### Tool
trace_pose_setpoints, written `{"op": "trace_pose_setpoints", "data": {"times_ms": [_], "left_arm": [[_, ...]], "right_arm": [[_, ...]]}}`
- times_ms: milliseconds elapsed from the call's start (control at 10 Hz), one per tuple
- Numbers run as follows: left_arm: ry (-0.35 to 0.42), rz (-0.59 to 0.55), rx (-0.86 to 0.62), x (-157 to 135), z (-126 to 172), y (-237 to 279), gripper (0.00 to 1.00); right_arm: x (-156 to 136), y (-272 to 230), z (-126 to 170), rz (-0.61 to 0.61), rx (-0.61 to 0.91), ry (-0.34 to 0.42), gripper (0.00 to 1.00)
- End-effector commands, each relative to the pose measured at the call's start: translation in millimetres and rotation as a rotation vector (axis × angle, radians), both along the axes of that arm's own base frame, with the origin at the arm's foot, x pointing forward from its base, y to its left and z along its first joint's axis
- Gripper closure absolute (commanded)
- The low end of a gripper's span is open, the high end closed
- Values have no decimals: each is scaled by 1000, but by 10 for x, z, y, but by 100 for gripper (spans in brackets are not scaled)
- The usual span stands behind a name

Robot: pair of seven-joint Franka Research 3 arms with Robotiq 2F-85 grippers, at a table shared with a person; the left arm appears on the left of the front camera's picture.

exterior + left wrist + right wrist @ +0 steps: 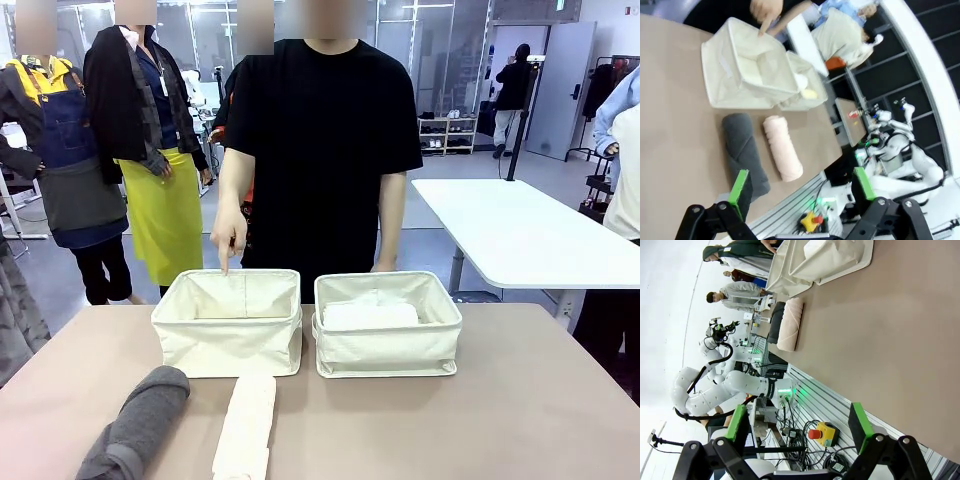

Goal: Divide the towels into two baskets.
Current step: Pick up one hotel-folded towel from the bottom of the table and place it in the Fabric basket indicated by the person.

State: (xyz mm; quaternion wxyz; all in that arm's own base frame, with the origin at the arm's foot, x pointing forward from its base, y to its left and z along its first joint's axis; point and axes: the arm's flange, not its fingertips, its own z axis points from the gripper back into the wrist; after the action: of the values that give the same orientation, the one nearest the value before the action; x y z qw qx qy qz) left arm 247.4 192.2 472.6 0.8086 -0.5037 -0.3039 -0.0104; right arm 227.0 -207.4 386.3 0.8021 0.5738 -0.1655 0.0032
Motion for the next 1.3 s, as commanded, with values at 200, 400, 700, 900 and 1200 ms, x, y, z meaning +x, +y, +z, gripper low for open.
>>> {"op": "trace_pose_setpoints", "data": {"times_ms": [200, 400, 700, 900, 1200], "left_arm": [[171, -114, 338, 184, 180, -881, 0], [249, -200, 485, 381, 89, -1351, 0], [313, -258, 665, 571, -154, -1788, 0], [362, -262, 709, 595, -352, -2001, 0], [397, -223, 814, 677, -680, -2242, 0]], "right_arm": [[-17, 2, 21, -2, 10, -10, 0], [-17, 2, 21, -2, 10, -10, 0], [-17, 2, 21, -2, 10, -10, 0], [-17, 2, 21, -2, 10, -10, 0], [-17, 2, 21, -2, 10, -10, 0]]}}
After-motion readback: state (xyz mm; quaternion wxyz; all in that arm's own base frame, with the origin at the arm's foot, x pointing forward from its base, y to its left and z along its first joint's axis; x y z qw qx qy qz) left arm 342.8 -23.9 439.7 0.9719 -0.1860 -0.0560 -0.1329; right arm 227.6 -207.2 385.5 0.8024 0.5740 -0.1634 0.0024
